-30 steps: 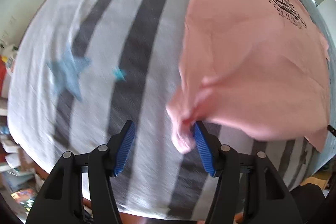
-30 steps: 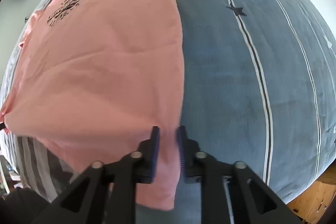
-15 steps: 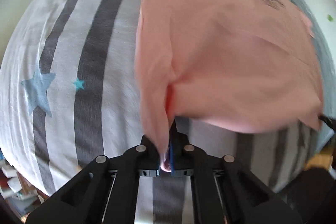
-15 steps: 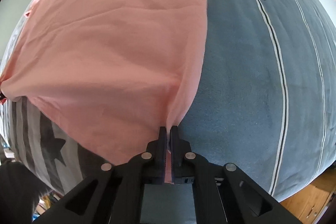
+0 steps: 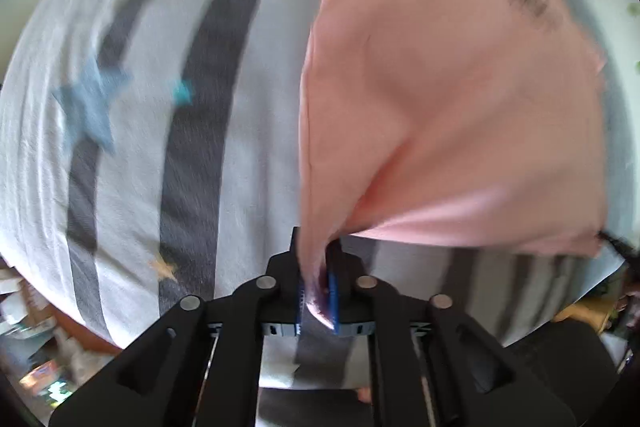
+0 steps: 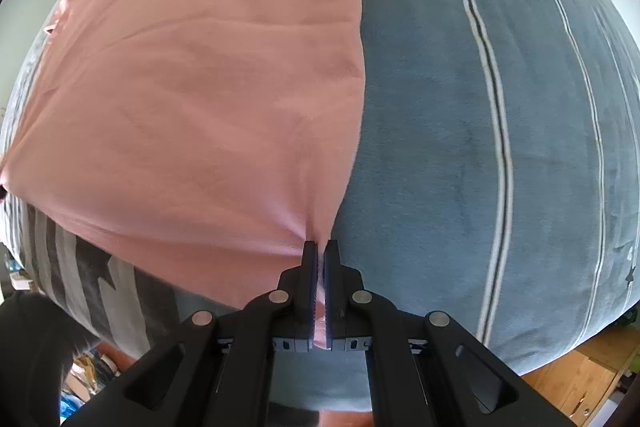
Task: Fold clothes
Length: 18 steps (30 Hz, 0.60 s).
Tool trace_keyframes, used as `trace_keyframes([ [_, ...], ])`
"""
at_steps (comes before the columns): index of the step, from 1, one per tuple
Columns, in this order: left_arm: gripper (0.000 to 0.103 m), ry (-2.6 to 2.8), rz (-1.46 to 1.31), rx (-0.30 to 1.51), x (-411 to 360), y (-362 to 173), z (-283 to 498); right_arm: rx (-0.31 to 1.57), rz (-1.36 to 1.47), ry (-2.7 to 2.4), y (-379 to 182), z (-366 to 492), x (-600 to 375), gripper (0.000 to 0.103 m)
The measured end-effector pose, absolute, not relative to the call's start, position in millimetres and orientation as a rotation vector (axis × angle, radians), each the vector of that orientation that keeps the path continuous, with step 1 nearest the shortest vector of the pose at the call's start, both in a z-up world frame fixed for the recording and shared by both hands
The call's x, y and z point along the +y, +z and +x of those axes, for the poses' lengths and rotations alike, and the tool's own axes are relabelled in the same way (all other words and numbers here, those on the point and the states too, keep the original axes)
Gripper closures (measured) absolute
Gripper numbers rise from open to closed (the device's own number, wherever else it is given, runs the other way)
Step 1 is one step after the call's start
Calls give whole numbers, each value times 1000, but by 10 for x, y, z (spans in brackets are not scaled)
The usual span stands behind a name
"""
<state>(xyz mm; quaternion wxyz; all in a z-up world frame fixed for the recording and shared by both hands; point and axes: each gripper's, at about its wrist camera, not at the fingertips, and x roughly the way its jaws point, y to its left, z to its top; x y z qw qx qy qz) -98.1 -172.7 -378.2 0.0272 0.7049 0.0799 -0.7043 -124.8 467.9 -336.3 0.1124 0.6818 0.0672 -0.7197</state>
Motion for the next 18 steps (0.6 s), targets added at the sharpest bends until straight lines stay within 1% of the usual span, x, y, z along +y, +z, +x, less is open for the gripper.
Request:
trace_keyframes([
  [1,87,-2159,2181,203,-1700,-3789,-944,246,2004,-2115,-3378,-1228,4660,97],
  [3,80,-2114,2162,58,-1650,-3711,-804,318,2007,-2132,-3328,-1175,4634,90],
  [4,78,-2104,2144,2,-1631,-3654,-735,338,1992,-2158,-3245,-1167,4616,89],
  [5,74,-2119,2122,-19,-1608,-3554,-657,355,1973,-2186,-3153,-1161,4596,85],
  [7,70,-2196,2052,-27,-1543,-3311,-597,384,1937,-2241,-2977,-1168,4551,61],
  [9,59,-2274,1967,-42,-1476,-3093,-621,390,1845,-2316,-2722,-1230,4457,52],
  [10,55,-2326,1893,-44,-1435,-2959,-695,396,1813,-2342,-2636,-1281,4409,48],
  [11,48,-2371,1836,-33,-1404,-2862,-774,403,1782,-2367,-2557,-1335,4360,47],
  [12,45,-2421,1774,-15,-1367,-2765,-896,387,1748,-2390,-2487,-1428,4302,45],
  [13,43,-2458,1730,-4,-1331,-2701,-1021,360,1725,-2404,-2450,-1523,4257,44],
  [15,40,-2527,1648,25,-1271,-2613,-1293,289,1678,-2433,-2566,-1404,3749,44],
  [16,40,-2561,1608,45,-1248,-2589,-1441,271,1650,-2447,-2545,-1623,3688,44],
  [18,32,-2600,1551,65,-1187,-2576,-1598,239,1590,-2474,-2479,-2144,3628,44],
])
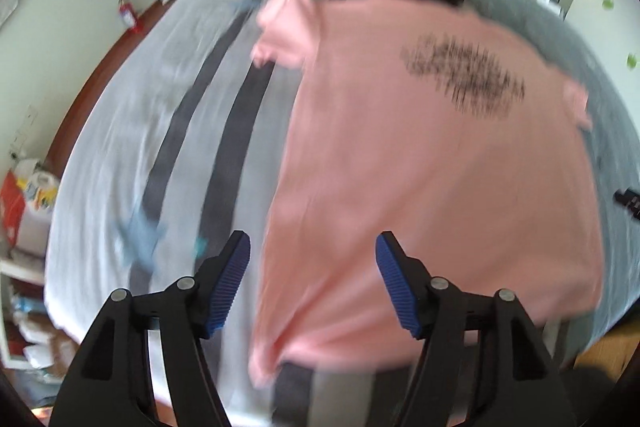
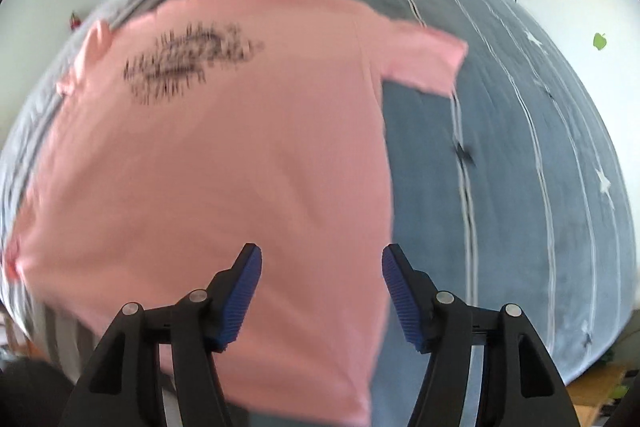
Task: Fold clothes
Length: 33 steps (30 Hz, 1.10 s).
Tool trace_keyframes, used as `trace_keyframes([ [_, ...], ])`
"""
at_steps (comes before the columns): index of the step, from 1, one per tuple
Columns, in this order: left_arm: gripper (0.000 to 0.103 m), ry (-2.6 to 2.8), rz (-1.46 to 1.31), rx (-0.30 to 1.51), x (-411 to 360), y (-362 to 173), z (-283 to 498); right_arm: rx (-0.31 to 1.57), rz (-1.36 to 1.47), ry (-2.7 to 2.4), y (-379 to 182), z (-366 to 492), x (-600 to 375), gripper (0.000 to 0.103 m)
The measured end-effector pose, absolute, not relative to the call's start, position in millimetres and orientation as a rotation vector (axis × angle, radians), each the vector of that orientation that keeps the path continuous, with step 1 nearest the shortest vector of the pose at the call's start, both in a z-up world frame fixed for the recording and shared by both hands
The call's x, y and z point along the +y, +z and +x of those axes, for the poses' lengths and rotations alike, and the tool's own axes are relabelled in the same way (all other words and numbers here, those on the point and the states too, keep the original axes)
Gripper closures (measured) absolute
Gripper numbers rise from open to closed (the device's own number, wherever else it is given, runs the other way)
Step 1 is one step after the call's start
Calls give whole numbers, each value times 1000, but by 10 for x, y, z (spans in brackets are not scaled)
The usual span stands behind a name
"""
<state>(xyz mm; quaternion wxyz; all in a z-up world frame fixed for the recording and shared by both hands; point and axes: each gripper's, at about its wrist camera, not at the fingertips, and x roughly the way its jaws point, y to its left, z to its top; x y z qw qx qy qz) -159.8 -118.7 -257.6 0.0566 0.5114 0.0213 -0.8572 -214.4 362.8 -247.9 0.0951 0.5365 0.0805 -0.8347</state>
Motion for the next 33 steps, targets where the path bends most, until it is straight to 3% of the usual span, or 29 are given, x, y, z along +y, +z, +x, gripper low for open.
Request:
trace_keyframes([
  [3,32,-2635,1521,78,-1026,-2547,-1901,173,1499,-2534,-2484,-2427,3502,44],
  [11,32,-2643,1606,2,-876,-3190,-2659,47,1445,-2595,-2998,-3261,3199,44],
  [18,32,-2432,1649,24,-1440,-3576,-2596,123,1623,-2552,-3508,-3376,3398,44],
  [19,31,-2434,1649,73,-1526,-3583,-2568,125,1630,-2547,-3549,-3344,3458,44],
  [21,31,-2343,1608,-7,-1611,-3545,-2538,139,1647,-2546,-3555,-3290,3559,41],
  [26,33,-2384,1473,110,-1781,-3135,-2645,138,1669,-2593,-3391,-3265,3762,41],
  [33,33,-2637,1350,17,-1408,-2818,-3935,159,1471,-2656,-3116,-3998,3439,39],
])
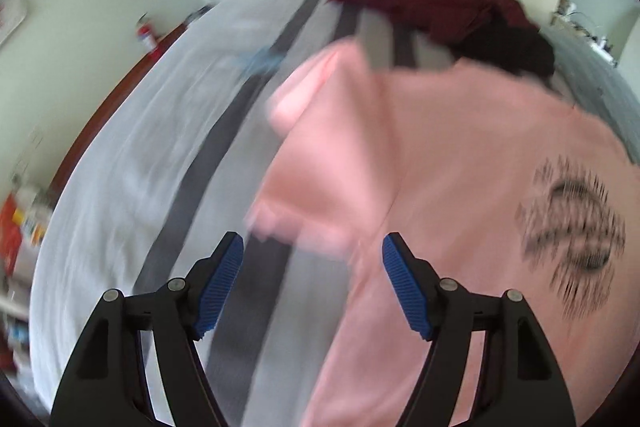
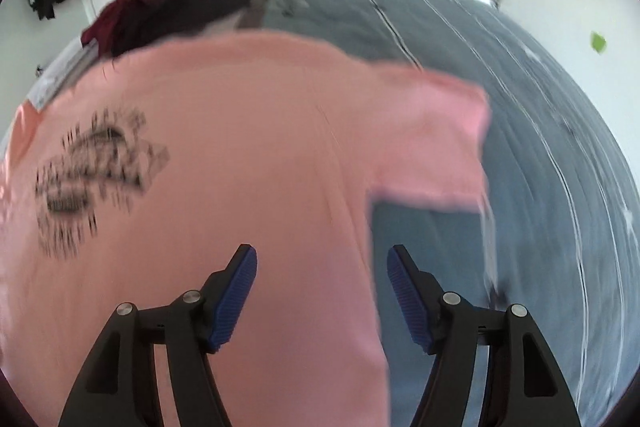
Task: Fold clothes
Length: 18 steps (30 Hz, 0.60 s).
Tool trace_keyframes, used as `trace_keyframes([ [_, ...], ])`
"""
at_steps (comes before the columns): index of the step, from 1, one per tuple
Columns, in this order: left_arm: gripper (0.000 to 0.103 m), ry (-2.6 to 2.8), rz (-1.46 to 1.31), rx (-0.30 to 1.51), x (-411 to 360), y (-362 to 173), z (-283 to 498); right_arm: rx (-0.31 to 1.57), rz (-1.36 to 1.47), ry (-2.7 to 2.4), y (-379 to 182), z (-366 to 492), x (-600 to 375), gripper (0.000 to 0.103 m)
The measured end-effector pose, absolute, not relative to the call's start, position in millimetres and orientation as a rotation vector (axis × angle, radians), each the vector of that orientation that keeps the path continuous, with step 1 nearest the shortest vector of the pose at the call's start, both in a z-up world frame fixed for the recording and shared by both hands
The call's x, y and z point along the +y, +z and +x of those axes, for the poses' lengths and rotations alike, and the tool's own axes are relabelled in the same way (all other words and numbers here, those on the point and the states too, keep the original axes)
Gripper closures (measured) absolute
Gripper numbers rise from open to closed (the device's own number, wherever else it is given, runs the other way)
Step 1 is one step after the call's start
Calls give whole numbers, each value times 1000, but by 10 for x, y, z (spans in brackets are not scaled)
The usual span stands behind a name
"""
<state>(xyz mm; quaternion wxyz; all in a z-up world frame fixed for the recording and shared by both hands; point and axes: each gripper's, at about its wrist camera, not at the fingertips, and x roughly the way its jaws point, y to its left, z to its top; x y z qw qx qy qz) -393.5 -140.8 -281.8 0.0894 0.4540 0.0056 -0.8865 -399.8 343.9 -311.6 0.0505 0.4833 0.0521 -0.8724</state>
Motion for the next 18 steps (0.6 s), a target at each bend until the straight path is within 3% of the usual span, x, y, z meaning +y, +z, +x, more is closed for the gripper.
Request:
trace_keyframes([
  [4,33,-2773,1363,-12,-1016,-2826,-4734,228,1340,-2670,-3051,-4695,3040,39],
  [11,33,-2762,1520,-53,-520,-3179,-5859,135,1327,-2641,-3063,-5892,2722,39],
  [18,33,-2666,1747,-11,-551,-3602,-6199,304,1495,-2433,-3480,-6500,2520,39],
])
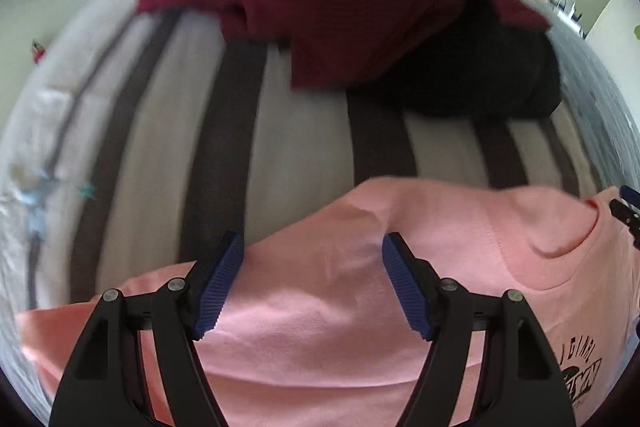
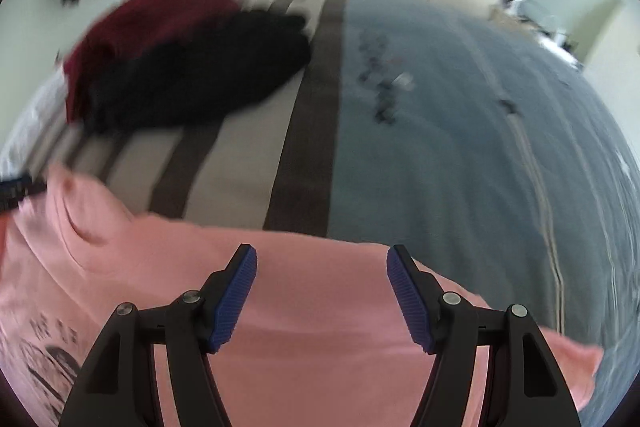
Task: Fold clothes
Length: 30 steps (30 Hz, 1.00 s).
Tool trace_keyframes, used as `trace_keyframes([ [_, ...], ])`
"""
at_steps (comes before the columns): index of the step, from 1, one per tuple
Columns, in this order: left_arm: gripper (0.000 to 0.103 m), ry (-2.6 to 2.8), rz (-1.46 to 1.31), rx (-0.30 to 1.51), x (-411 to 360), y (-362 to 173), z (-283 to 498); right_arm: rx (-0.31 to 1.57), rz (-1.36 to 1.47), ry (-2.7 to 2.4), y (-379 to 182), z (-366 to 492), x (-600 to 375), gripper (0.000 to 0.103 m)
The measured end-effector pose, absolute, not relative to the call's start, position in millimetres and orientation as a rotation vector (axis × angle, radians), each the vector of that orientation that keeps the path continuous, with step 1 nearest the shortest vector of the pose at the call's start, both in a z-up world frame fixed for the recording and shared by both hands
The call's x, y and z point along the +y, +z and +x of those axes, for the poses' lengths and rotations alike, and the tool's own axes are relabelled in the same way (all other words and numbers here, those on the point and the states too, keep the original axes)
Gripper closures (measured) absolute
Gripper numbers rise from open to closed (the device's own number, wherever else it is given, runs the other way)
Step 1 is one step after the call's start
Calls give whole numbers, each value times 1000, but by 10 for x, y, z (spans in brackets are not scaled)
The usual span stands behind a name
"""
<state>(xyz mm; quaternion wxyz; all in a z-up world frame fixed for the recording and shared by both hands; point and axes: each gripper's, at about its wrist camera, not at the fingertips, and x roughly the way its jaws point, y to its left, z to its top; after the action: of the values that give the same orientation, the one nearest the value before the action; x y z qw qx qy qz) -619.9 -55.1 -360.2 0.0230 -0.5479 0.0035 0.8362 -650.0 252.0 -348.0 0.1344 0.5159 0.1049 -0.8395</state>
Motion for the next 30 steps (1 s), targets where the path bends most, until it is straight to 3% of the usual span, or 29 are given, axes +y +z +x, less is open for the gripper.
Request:
trace_keyframes([
  [4,35,2564,-1691,24,-527,-3640,-6204,345,1509,-2413,-3595,-6567,2472,39],
  [6,62,2533,-1663,47,-507,-3609,-6190,283,1567,-2386,-3655,-6652,2485,43],
  [7,70,2525,-1653,60,-493,-3572,-6177,270,1576,-2368,-3646,-6675,2487,53],
  [8,98,2518,-1643,73,-478,-3532,-6163,259,1582,-2350,-3633,-6695,2488,60],
  [10,99,2558,-1533,15,-495,-3289,-6064,275,1578,-2340,-3584,-6690,2482,93],
  [11,99,2590,-1451,-30,-514,-3138,-5989,285,1541,-2355,-3508,-6646,2495,94],
  [15,99,2731,-1157,-160,-624,-2625,-5398,161,1269,-2527,-2986,-6234,2793,94],
  [18,97,2681,-1267,-59,-561,-2917,-5063,206,1151,-2573,-2885,-5779,2926,94],
  [20,94,2547,-1497,76,-464,-3395,-4965,306,1261,-2483,-3153,-5608,2870,93],
  [23,93,2561,-1485,56,-475,-3503,-4826,493,1400,-2336,-3597,-5324,2809,91],
  [27,83,2562,-1521,-4,-504,-3401,-4806,344,1429,-2352,-3519,-5272,3007,80],
  [30,81,2571,-1444,55,-450,-3228,-4796,311,1425,-2333,-3388,-5258,3014,76],
])
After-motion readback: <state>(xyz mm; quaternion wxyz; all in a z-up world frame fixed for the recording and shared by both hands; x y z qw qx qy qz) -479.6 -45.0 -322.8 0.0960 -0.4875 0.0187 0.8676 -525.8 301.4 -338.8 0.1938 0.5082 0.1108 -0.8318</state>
